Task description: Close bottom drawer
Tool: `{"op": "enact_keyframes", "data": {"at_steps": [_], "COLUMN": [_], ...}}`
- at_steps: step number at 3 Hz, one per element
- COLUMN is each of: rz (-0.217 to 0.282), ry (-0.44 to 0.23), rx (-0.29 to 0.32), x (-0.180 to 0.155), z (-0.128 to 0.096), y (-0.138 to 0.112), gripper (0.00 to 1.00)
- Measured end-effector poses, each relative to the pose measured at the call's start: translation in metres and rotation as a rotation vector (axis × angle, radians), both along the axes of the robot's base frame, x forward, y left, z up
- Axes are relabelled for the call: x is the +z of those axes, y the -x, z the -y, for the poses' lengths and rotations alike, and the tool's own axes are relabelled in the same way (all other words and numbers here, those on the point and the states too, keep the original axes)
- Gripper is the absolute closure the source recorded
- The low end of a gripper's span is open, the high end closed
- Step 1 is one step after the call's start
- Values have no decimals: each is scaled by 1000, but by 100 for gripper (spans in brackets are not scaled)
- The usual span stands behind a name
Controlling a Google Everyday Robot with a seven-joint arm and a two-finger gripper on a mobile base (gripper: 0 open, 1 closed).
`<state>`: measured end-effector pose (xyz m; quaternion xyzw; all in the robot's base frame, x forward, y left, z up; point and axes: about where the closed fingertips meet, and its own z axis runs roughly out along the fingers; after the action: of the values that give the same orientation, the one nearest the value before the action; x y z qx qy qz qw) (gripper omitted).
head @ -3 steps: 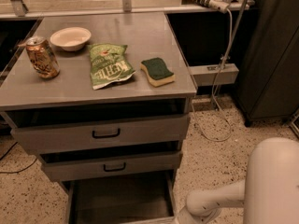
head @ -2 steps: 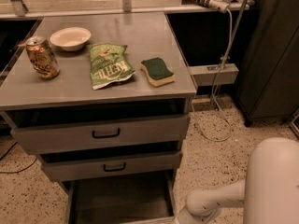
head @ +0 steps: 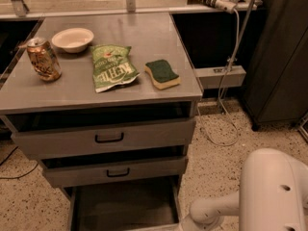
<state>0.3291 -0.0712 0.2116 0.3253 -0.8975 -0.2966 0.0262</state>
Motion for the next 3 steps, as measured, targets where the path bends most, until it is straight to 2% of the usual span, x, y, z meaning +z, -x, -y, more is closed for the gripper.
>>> {"op": "enact_keyframes", "data": {"at_steps": [1, 2, 3], "rz": [15, 58, 60], "ry": [26, 57, 59], "rx": [-15, -29, -30], "x": [-21, -25, -26], "z": [5, 13, 14], "y": [-18, -38, -38], "gripper": [100, 100, 82]}}
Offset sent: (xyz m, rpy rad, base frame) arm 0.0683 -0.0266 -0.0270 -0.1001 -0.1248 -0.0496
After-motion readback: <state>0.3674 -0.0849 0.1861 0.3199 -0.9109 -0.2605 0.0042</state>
